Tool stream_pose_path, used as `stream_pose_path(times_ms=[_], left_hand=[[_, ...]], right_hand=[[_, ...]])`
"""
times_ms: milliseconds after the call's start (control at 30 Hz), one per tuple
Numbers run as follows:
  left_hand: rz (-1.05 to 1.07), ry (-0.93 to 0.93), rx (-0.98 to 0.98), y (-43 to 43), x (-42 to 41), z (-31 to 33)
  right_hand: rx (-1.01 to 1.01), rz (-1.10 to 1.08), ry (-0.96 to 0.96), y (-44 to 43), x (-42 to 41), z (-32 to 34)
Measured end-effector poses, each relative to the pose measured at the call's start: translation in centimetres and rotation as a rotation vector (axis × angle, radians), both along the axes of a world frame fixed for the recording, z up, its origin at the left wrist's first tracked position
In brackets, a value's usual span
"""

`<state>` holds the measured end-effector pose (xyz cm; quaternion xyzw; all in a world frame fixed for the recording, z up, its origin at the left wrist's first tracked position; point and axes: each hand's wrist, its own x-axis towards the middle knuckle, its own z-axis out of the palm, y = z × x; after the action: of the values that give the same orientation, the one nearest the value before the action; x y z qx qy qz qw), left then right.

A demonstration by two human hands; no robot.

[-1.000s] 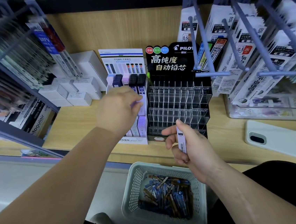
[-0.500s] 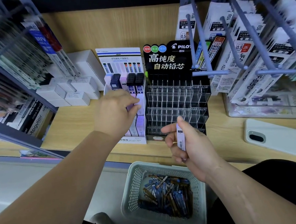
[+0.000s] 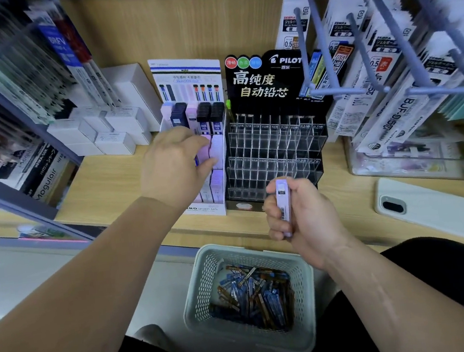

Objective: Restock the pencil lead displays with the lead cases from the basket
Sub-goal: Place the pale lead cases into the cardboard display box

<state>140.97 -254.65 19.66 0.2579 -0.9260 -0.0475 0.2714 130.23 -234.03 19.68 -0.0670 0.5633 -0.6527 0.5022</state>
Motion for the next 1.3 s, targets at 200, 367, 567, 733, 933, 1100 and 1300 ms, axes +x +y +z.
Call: stream_pose_path(times_ms=[200, 367, 567, 733, 933, 1100, 1300], left_hand=[[0.054, -0.058, 0.079, 1.0, 5.8, -0.2], [0.028, -0.274, 0.121, 1.1, 8.5, -2.9], [0.007, -0.231, 0.174, 1.2, 7.3, -4.0], [-0.029, -0.157, 0.307, 0.5, 7.4, -3.2], [-0.188, 0.113, 0.504, 1.3, 7.6, -0.5], [-0.239, 0.159, 0.460, 2.1, 7.3, -0.3], [-0.238, 0.123, 0.772, 2.0, 7.6, -0.1]], right_hand=[[0.076, -0.018, 0.180, 0.7, 0.5, -0.5], [0.205, -0.038, 0.380, -0.1, 0.6, -0.2], [0.254, 0.034, 0.622, -4.0, 0.9, 0.4], [0.187, 0.043, 0.824, -6.4, 1.0, 0.2], [0.100, -0.063, 0.779, -7.0, 1.4, 2.1], [0.038, -0.071, 0.639, -7.4, 3.8, 3.2], [-0.043, -0.015, 0.612, -6.7, 3.7, 3.4]])
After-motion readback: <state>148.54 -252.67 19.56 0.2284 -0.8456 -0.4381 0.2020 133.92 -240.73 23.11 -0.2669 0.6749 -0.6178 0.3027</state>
